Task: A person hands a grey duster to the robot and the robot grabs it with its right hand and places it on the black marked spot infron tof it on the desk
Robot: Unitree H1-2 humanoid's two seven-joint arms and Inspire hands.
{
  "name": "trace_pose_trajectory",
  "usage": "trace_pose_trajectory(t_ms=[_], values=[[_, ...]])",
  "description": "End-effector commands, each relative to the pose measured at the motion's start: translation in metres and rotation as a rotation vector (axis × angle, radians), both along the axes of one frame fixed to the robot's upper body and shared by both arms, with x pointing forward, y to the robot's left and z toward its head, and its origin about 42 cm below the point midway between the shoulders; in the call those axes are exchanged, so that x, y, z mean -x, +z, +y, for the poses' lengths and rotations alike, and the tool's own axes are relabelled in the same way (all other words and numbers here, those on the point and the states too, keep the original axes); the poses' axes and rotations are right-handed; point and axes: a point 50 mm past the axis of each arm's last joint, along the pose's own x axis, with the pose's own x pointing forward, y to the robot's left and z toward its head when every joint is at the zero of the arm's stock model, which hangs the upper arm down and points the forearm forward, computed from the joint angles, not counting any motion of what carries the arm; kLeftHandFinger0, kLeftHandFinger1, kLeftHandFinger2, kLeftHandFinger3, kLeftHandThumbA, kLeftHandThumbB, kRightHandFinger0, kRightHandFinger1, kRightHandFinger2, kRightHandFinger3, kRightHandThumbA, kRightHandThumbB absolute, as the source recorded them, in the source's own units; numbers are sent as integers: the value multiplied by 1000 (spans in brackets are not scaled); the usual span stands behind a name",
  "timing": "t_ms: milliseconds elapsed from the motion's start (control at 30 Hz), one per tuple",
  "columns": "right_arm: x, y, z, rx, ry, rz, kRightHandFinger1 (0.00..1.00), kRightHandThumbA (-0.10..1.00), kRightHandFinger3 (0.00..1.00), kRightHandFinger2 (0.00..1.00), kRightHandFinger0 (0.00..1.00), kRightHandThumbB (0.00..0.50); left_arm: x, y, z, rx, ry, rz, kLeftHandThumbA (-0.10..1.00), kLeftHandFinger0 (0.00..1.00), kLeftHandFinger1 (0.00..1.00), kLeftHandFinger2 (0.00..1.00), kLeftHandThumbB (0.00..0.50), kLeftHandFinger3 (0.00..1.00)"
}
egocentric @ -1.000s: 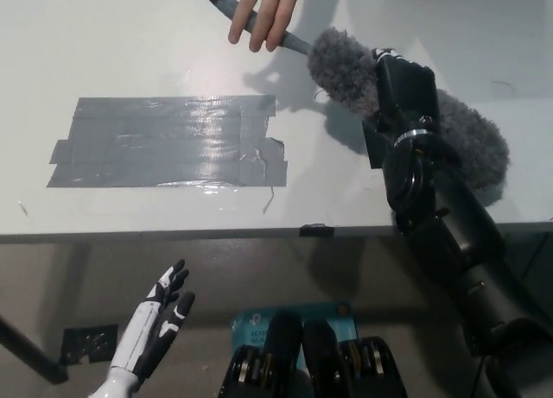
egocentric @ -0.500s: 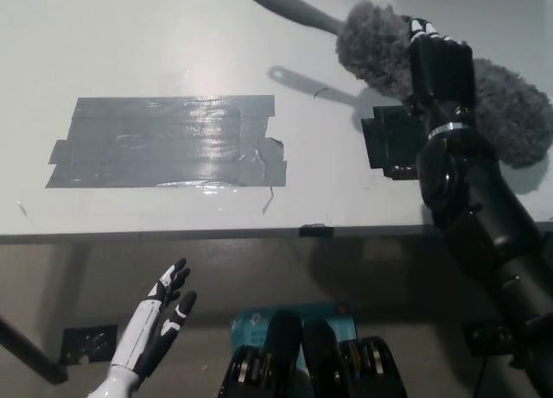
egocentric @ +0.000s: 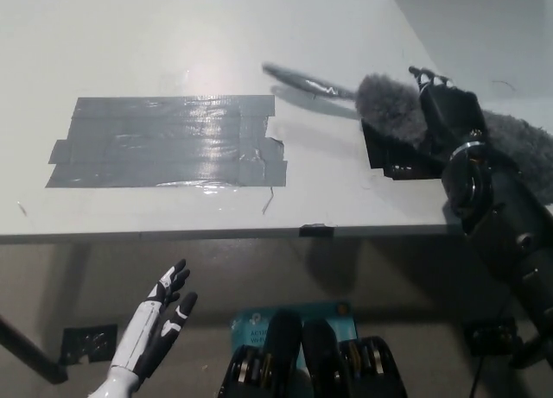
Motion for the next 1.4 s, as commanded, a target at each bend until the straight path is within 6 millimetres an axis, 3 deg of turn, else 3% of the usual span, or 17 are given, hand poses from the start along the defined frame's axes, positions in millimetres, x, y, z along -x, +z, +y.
trace_pose_trajectory(t_ms=[0,67,133,200,333,367,433,467,567,600,633,767,833,967,1133,1267,1367], values=[[-16,84,2,-290,273,496,1000,612,1000,1000,1000,500,-8,19,3,-32,-20,-85,965,1000,1000,1000,107,1000],[-11,95,5,-301,356,524,1000,715,1000,1000,1000,500,-8,19,3,-26,-20,-79,973,1000,1000,1000,109,1000],[-6,109,6,-389,442,564,1000,715,1000,1000,1000,500,-8,19,3,-22,-24,-78,974,1000,1000,1000,107,1000],[1,124,4,-692,491,630,1000,554,1000,1000,1000,500,-9,20,2,-24,-27,-82,979,1000,1000,1000,100,1000],[13,151,-6,-986,615,595,1000,484,1000,1000,1000,500,-8,20,3,-23,-30,-85,989,1000,1000,1000,103,1000],[19,166,-10,-1065,705,553,1000,562,1000,1000,1000,500,-8,20,3,-24,-29,-83,988,1000,1000,1000,102,1000],[27,187,-14,-1187,775,448,1000,567,1000,1000,1000,500,-10,22,4,-28,-30,-89,988,1000,1000,1000,101,1000],[34,204,-16,-1216,840,387,1000,706,1000,1000,1000,500,-10,22,3,-29,-30,-90,989,1000,1000,1000,103,1000],[52,246,-24,-1323,999,227,1000,834,1000,1000,1000,500,-10,21,3,-31,-25,-85,993,1000,1000,1000,108,1000],[55,252,-26,-1352,1015,200,1000,812,1000,1000,1000,500,-10,21,4,-31,-25,-84,993,1000,1000,1000,107,1000],[65,273,-32,-1431,1034,94,1000,748,1000,1000,1000,500,-10,21,3,-25,-27,-83,991,1000,1000,1000,105,1000],[90,307,-45,-1429,987,-127,1000,788,1000,1000,1000,500,-9,20,4,-28,-25,-83,983,1000,1000,1000,96,1000],[103,320,-51,-1446,976,-216,1000,753,1000,1000,1000,500,-9,19,4,-32,-25,-77,987,1000,1000,1000,110,1000],[124,333,-61,-1411,970,-315,1000,717,1000,1000,1000,500,-9,19,4,-27,-20,-74,984,1000,1000,1000,121,1000],[145,335,-62,-1332,931,-432,1000,673,1000,1000,1000,500,-8,17,5,-27,-20,-73,979,1000,1000,1000,123,1000],[174,321,-56,-1193,892,-520,1000,764,1000,1000,1000,500,-11,18,4,-25,-18,-76,977,1000,1000,1000,124,1000],[206,289,-44,-1046,885,-566,1000,824,1000,1000,1000,500,-14,20,3,-34,-18,-88,975,1000,1000,1000,125,1000]])
